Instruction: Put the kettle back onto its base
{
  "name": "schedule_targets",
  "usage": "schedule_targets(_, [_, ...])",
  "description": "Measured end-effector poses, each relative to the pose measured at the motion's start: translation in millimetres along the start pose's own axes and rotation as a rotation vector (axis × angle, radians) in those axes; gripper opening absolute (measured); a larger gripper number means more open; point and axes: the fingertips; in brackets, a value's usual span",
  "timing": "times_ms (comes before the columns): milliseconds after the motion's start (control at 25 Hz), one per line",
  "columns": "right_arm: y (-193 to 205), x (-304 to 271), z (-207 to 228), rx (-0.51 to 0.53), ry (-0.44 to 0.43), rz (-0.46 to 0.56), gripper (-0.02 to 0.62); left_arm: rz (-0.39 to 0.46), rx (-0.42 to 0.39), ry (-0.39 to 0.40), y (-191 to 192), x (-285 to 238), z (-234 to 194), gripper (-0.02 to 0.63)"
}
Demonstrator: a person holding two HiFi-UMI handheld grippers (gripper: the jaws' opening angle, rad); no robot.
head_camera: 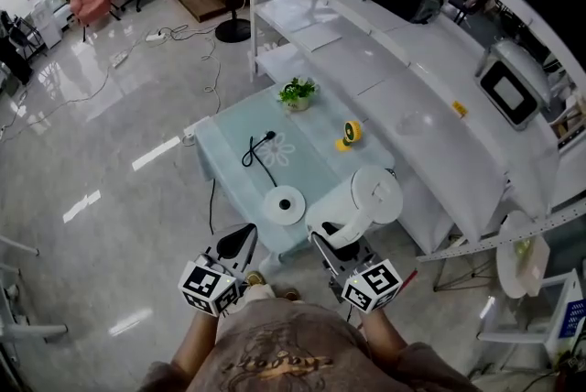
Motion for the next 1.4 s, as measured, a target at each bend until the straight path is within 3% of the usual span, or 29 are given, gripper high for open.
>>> schedule_targets(320, [-0.7,-36.0,-4.1,0.003,0.014,0.007,0.132,-0.018,-0.004,0.033,2.5,-3.5,-25.6,0.021])
schedule_targets(720, [9.9,-78.4,-16.8,0.023,-0.032,-0.016,0.132,-0.031,0.005,0.022,1.3,1.8,-45.7,0.021])
schedule_targets(1400, [69.0,-137.6,-32.0,0.102,-0.121,-0.107,0.135,-0.063,0.018,-0.047,8.9,23.7,-65.9,0.021])
Point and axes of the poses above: the fingertips, and each gripper's own axes: x backward along the fingers, z to its right, y out of its underside, and after that the axes turned 14 degrees about y, right-handed
